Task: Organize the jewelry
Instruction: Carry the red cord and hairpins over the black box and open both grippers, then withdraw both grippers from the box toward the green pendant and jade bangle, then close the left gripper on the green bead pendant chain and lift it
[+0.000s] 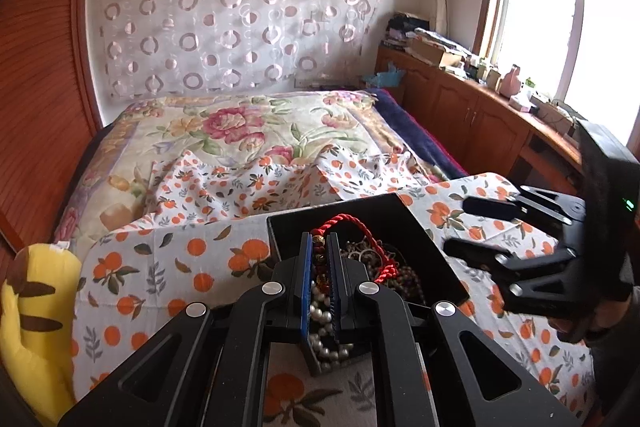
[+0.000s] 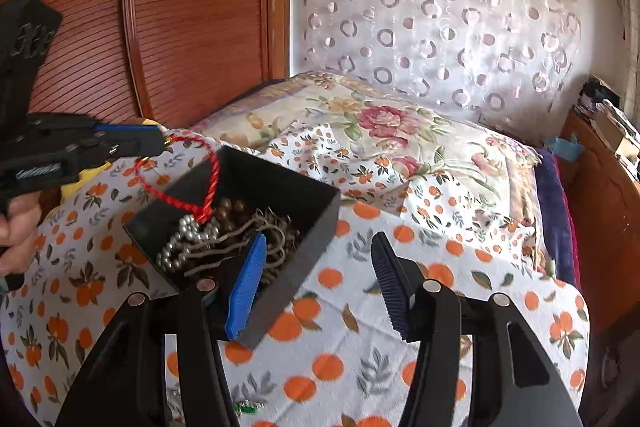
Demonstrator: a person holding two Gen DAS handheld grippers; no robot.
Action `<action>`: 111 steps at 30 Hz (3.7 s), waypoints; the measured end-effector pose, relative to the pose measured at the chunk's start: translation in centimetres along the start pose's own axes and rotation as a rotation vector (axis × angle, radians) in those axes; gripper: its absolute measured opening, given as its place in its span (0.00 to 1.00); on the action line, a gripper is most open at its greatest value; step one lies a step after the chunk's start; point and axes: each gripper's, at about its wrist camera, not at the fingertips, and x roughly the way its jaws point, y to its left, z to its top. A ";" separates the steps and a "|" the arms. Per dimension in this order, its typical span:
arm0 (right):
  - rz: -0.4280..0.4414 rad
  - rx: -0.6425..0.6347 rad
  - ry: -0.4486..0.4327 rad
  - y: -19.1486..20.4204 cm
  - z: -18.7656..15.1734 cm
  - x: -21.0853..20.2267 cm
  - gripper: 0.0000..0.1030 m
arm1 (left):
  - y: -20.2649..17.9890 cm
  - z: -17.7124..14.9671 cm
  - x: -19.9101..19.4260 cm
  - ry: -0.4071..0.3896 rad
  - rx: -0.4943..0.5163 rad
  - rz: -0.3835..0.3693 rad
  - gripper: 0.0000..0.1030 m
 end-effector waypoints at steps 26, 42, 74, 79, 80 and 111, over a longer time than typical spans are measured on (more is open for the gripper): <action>-0.006 0.024 0.001 0.3 -2.8 -2.3 0.55 | -1.4 1.7 1.8 0.010 0.039 0.002 0.24; 0.011 0.054 0.092 2.7 -8.8 -5.3 0.45 | -3.3 -6.5 -2.8 0.042 0.046 -0.039 0.31; 0.036 0.040 0.189 4.5 -13.7 -7.2 0.09 | -10.4 -10.0 -0.5 0.195 0.152 -0.137 0.40; 0.024 0.028 0.190 4.6 -13.7 -7.1 0.09 | -11.7 -9.3 1.5 0.223 0.183 -0.142 0.28; 0.022 0.026 0.190 4.6 -13.7 -7.1 0.09 | -11.8 -9.2 1.7 0.226 0.187 -0.142 0.27; 0.017 0.022 0.189 4.7 -13.7 -7.2 0.09 | -11.6 -9.3 1.5 0.188 0.215 -0.092 0.11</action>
